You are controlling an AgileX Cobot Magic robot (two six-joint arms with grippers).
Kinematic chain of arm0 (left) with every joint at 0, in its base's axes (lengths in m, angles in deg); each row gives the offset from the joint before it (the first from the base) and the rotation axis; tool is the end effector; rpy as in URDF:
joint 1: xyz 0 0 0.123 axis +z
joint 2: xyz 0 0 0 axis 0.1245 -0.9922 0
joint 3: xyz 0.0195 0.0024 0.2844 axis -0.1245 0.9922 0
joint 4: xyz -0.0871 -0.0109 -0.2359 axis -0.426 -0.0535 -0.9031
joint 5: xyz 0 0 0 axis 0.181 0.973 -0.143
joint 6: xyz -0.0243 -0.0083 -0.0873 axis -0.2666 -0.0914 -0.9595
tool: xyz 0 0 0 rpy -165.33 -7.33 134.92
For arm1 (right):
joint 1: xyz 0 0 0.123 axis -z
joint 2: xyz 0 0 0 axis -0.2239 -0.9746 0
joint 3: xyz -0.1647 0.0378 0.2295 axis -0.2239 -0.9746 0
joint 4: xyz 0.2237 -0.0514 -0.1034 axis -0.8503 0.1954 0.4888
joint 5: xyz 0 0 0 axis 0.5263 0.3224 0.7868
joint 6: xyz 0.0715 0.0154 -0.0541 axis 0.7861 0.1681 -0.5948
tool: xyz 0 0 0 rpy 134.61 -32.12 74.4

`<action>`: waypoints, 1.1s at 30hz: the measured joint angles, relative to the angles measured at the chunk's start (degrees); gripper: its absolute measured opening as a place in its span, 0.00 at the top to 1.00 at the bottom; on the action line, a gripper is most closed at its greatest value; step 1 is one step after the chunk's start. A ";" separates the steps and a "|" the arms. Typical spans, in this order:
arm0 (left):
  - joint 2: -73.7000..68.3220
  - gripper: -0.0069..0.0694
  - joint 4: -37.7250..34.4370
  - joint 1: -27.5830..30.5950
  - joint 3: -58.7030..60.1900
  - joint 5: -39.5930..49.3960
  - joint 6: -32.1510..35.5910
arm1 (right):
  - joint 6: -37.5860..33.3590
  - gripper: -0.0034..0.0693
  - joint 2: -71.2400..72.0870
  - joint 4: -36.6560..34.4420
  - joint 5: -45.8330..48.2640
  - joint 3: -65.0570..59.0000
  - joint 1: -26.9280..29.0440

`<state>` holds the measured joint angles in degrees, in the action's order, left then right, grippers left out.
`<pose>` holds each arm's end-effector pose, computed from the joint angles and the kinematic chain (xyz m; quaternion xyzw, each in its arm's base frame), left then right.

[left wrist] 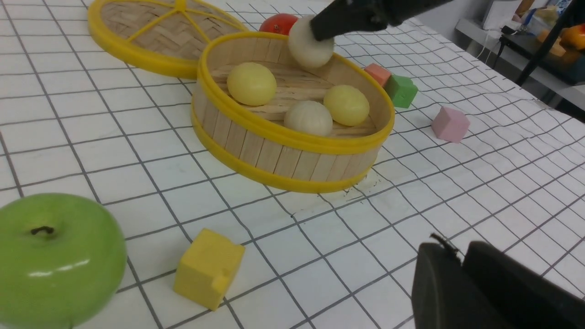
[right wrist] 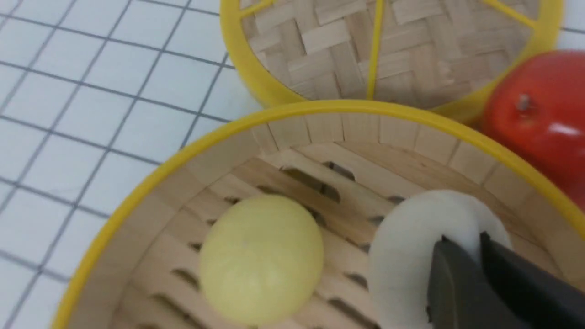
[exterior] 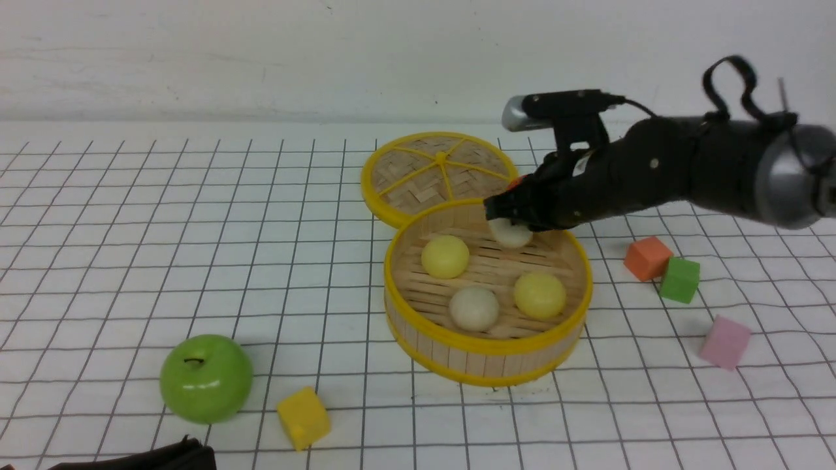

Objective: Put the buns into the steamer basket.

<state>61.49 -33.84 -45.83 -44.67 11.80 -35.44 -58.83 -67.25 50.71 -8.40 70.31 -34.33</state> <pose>0.0774 -0.0629 0.2398 0.1460 0.7580 -0.3008 0.5600 0.4180 0.1693 0.2187 -0.1194 0.8965 0.1316 0.4058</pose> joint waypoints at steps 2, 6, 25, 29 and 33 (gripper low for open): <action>0.00 0.82 0.00 0.00 0.00 0.00 0.00 | 0.00 0.88 -2.22 0.06 -1.82 -0.05 0.01; 0.00 0.82 0.00 0.00 0.00 0.00 0.00 | 0.00 0.78 -4.38 0.06 -2.97 -0.05 -0.01; 0.00 0.79 0.00 0.00 0.00 0.00 0.00 | 3.81 0.44 25.00 2.09 29.52 -0.05 -0.29; 0.00 0.79 0.00 0.00 0.00 0.00 0.00 | 7.48 0.61 32.60 3.29 40.04 -0.28 -0.29; 0.00 0.78 0.00 0.00 0.00 0.00 0.00 | 9.90 0.81 39.66 3.81 48.23 -1.86 -0.29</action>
<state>61.49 -33.84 -45.83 -44.67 11.80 -35.44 -48.92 -27.59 54.52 39.83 68.46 -34.62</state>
